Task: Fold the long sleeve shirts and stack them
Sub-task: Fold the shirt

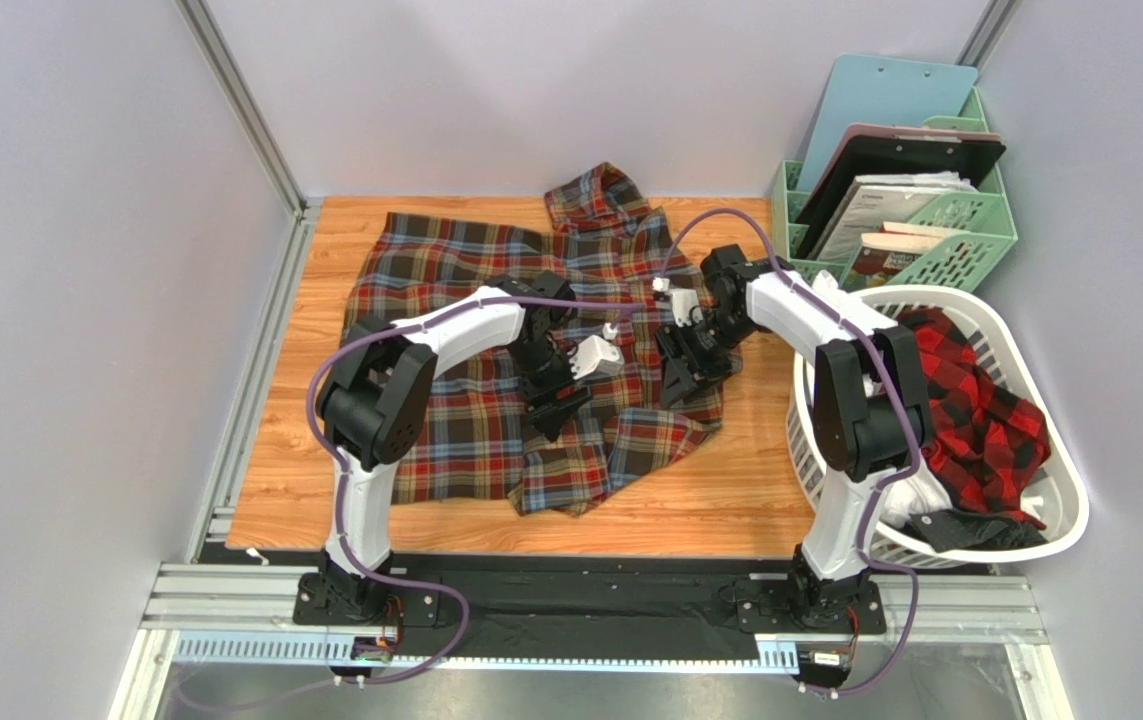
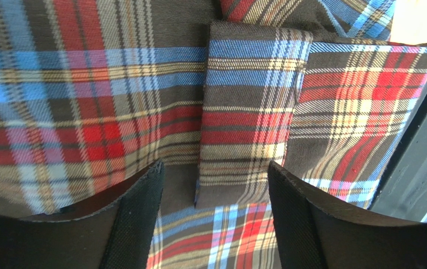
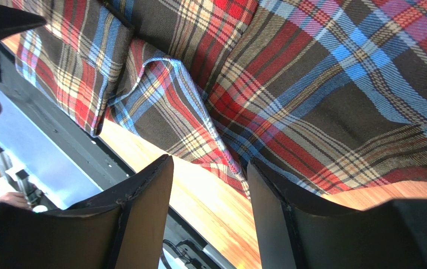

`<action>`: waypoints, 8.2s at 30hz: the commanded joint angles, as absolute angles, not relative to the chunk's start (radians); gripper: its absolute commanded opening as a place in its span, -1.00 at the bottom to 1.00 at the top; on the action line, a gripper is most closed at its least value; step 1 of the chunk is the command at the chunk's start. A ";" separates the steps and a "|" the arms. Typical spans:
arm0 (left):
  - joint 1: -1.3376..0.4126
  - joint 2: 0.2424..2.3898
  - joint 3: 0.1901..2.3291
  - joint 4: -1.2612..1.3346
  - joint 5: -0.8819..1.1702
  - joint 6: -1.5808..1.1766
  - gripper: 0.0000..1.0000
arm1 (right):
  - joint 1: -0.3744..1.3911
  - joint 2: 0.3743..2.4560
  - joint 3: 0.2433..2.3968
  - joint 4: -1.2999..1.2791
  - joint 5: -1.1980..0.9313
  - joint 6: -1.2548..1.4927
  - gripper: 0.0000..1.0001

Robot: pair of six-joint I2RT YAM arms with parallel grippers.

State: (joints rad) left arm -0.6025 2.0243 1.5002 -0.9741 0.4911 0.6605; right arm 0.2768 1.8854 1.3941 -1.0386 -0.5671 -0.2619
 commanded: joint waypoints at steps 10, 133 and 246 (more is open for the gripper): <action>-0.615 1.902 1.499 -1.046 0.655 0.661 -1.00 | 0.253 1.758 1.341 -1.020 -0.698 -0.253 0.26; -0.048 1.270 1.132 -1.101 0.199 1.216 -1.00 | 0.505 1.280 1.916 -1.014 -0.511 -0.669 -1.00; 0.074 1.753 1.420 -0.727 0.114 0.985 -1.00 | 0.388 1.770 2.150 -0.419 -0.436 -0.828 -1.00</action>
